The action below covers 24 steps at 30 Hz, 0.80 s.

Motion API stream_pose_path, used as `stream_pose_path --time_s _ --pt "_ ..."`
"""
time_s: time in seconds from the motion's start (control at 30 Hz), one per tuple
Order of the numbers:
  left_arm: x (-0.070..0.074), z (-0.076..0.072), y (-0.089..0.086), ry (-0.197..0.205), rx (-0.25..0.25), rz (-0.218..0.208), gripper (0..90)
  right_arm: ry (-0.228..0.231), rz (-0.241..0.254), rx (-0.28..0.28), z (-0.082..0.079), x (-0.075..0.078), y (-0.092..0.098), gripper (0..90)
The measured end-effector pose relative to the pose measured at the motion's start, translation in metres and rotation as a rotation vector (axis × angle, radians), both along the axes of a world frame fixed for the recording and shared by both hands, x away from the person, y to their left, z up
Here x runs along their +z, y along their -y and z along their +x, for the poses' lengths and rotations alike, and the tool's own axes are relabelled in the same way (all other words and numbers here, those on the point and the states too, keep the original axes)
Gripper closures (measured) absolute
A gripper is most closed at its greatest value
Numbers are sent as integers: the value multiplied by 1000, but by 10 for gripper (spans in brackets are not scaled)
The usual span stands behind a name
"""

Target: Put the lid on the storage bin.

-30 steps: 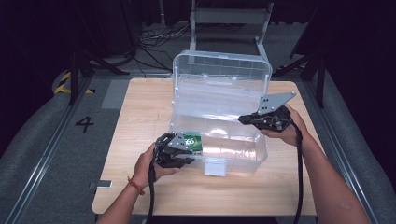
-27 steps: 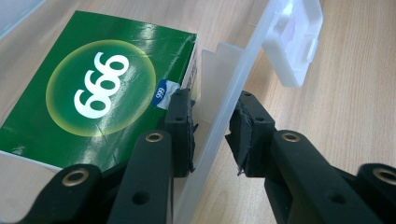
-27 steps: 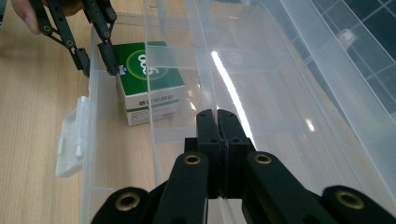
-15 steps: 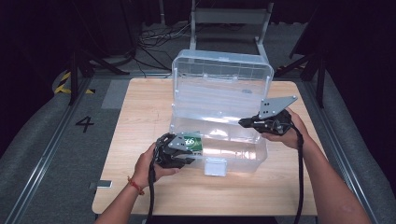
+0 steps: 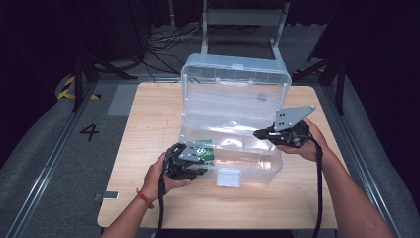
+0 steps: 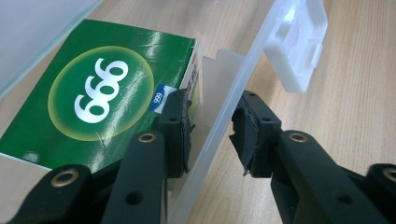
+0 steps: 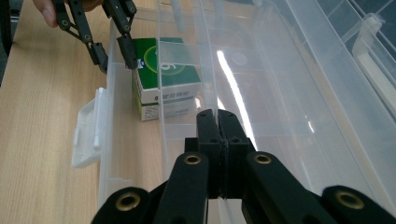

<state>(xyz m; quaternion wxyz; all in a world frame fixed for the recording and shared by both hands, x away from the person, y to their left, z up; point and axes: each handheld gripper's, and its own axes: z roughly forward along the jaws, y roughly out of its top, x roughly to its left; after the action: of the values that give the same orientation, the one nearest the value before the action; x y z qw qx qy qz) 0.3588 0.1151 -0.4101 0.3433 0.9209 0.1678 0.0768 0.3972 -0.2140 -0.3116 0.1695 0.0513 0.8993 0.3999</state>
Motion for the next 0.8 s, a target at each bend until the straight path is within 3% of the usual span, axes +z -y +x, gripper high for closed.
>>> stream_pose_path --time_s 0.13,0.23,0.33,0.43,0.53,0.63,0.8 --pt "3 -5 -1 8 16 -14 612 2 0 7 -3 0 -1 898" --pt "9 -11 -3 36 34 -23 549 5 4 7 -4 0 -1 898" --pt "14 -14 -8 41 39 -48 547 4 9 7 -4 0 0 898" --pt "23 -18 -14 77 59 -62 546 15 -3 6 -5 0 -2 898" --pt "28 -20 -19 72 64 -76 541 11 1 10 -5 0 -1 899" --pt "39 -23 -26 85 68 -107 535 12 4 14 -6 -2 -1 900" --pt "71 -30 -42 121 93 -209 531 9 10 19 -8 -3 0 900"
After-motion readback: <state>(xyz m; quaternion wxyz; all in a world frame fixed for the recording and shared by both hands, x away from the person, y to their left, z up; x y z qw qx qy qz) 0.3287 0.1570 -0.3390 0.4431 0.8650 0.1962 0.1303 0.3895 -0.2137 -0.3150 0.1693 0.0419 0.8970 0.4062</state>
